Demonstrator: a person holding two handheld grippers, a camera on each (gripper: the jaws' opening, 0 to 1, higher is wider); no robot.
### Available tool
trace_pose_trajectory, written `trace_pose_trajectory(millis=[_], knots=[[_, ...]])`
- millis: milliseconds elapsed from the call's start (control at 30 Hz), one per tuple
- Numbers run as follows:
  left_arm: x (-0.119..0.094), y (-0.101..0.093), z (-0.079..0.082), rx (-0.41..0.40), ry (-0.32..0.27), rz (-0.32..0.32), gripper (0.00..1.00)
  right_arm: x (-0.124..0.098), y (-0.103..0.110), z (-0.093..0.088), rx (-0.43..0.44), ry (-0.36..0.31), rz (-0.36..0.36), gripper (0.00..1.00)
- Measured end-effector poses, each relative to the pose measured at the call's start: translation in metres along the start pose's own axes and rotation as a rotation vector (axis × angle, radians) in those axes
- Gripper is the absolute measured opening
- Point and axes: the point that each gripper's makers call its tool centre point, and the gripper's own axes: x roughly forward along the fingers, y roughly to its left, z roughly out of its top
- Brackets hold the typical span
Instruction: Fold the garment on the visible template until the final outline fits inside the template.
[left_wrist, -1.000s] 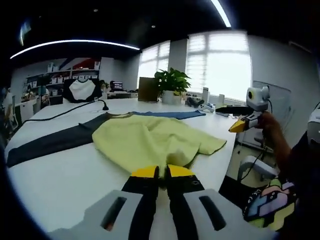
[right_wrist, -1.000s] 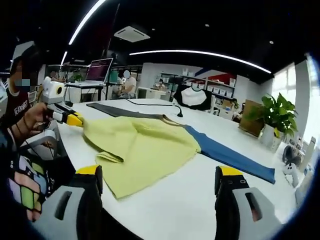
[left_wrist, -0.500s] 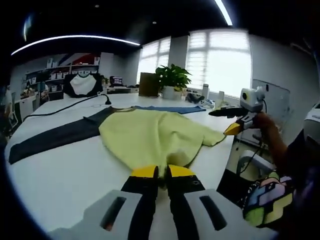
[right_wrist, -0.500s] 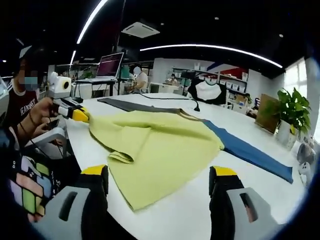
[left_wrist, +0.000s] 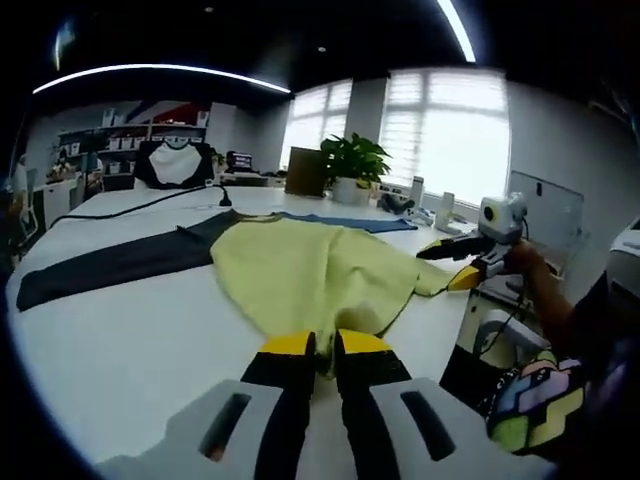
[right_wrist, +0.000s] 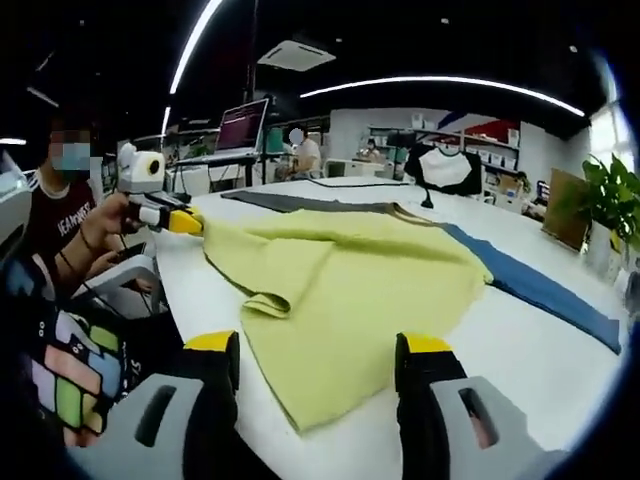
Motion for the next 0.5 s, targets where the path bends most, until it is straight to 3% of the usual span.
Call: trace_pose_trajectory(millis=[100,300,400,500], knots=[[0.000,0.001,0.000,-0.007,0.000,-0.002,0.08,0.000,-0.006,-0.006,-0.034,0.034,-0.037,0.59],[-0.001,0.003,0.000,-0.014,-0.003,0.001,0.08,0.001,-0.009,-0.006,-0.030,0.026,-0.054,0.50],[-0.001,0.003,-0.002,-0.011,0.002,0.002,0.08,0.001,0.001,-0.007,-0.003,0.017,-0.003,0.39],[-0.001,0.003,-0.002,-0.001,0.003,0.006,0.08,0.001,-0.001,-0.006,-0.009,0.004,-0.012,0.28]])
